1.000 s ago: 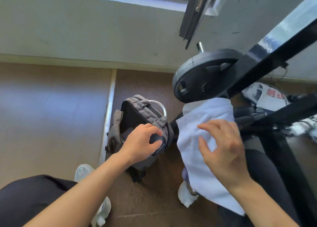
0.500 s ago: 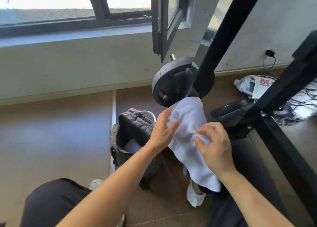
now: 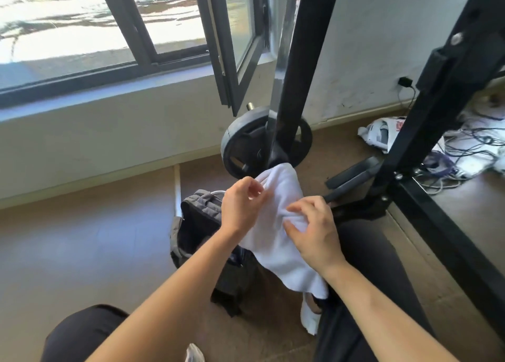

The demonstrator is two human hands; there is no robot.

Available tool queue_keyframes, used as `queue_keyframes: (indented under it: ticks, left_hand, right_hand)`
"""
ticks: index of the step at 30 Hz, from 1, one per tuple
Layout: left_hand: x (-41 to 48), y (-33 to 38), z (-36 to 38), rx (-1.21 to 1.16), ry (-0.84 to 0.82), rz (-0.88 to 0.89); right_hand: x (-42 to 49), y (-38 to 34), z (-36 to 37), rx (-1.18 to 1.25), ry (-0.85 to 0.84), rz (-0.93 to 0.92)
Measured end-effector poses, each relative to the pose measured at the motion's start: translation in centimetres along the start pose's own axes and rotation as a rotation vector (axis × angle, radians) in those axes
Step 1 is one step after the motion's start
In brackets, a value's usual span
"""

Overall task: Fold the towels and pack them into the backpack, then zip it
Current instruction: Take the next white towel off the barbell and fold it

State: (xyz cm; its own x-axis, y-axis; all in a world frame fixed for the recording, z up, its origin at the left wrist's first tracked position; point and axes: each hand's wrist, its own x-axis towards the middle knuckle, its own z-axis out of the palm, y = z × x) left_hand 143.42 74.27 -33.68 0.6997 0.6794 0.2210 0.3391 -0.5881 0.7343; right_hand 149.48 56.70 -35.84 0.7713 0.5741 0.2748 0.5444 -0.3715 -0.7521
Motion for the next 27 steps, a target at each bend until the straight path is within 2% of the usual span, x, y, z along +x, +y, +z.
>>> queue_keyframes:
  ticks: [4, 7, 9, 12, 14, 18, 21, 24, 27]
  left_hand:
    - [-0.8, 0.4, -0.4, -0.082, -0.126, 0.028]
    - [-3.0, 2.2, -0.8, -0.122, -0.160, 0.155]
    - [-5.1, 3.8, -1.0, -0.141, -0.178, 0.237]
    - [-8.1, 5.3, -1.0, -0.223, -0.312, 0.263]
    - [-9.8, 5.4, -0.9, -0.275, -0.351, 0.259]
    - [-10.6, 3.8, -0.7, -0.468, -0.295, 0.080]
    - [-9.5, 2.2, -0.2, -0.356, -0.269, 0.147]
    - [-8.2, 2.0, 0.4, -0.279, -0.383, 0.177]
    - [-7.3, 1.7, 1.1, -0.234, -0.403, 0.179]
  right_hand:
    - [-0.1, -0.1, -0.1, 0.049, 0.038, 0.032]
    - [-0.2, -0.4, -0.5, 0.124, 0.054, 0.059]
    - [-0.3, -1.0, -0.7, 0.089, 0.079, 0.010]
    - [-0.4, -1.2, -1.0, -0.019, 0.103, -0.059]
    - [-0.7, -1.1, -1.2, -0.004, 0.101, -0.036]
    - [-1.0, -1.2, -2.5, 0.069, 0.178, 0.031]
    - [-1.3, -1.0, -3.4, 0.059, 0.181, 0.037]
    - [-2.1, -0.7, -4.7, 0.146, 0.167, 0.078]
    - [-2.6, -1.1, -7.0, 0.215, 0.238, 0.181]
